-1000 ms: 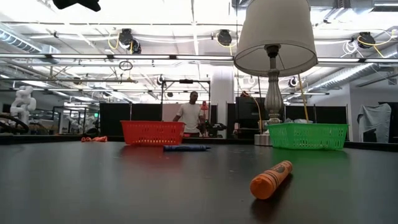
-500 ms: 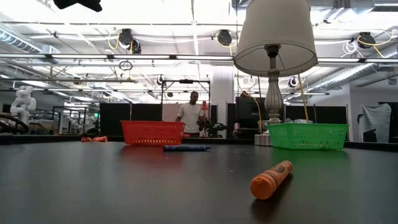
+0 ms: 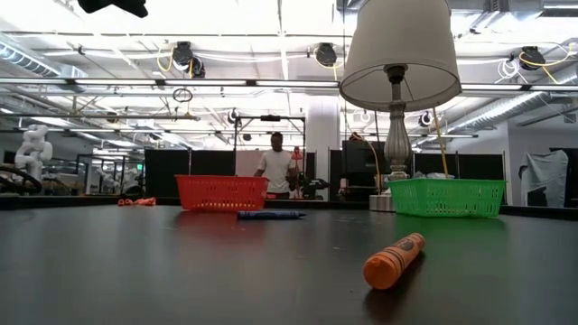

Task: Sort crayons
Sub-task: Put the red crayon into the green basket

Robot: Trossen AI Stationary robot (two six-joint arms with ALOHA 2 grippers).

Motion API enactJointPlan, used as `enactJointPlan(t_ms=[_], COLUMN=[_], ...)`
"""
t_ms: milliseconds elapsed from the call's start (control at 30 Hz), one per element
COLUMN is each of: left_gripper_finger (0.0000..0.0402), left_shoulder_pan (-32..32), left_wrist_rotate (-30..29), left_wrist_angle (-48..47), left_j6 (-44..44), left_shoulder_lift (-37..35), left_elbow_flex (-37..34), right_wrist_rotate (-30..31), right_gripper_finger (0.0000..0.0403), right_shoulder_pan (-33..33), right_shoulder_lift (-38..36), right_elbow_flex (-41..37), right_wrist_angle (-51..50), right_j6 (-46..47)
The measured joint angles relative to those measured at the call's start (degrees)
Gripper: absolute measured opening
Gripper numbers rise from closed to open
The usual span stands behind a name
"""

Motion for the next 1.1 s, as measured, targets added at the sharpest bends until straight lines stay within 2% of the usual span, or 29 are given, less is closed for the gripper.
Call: enactJointPlan(t_ms=[300, 867, 1100], left_gripper_finger=[0.009, 0.009, 0.009], left_shoulder_pan=[0.0, 0.0, 0.0], left_wrist_rotate=[0.0, 0.0, 0.0], left_wrist_angle=[0.0, 0.0, 0.0], left_j6=[0.0, -0.2, -0.2], left_shoulder_lift=[0.0, 0.0, 0.0], left_elbow_flex=[0.0, 0.0, 0.0], right_wrist_rotate=[0.0, 0.0, 0.0], right_gripper_finger=[0.0002, 0.0002, 0.0002], right_shoulder_pan=[0.0, 0.0, 0.0], right_shoulder_lift=[0.0, 0.0, 0.0], right_elbow_flex=[0.0, 0.0, 0.0], right_wrist_angle=[0.1, 0.4, 0.5], right_j6=[-1.7, -22.1, -24.0])
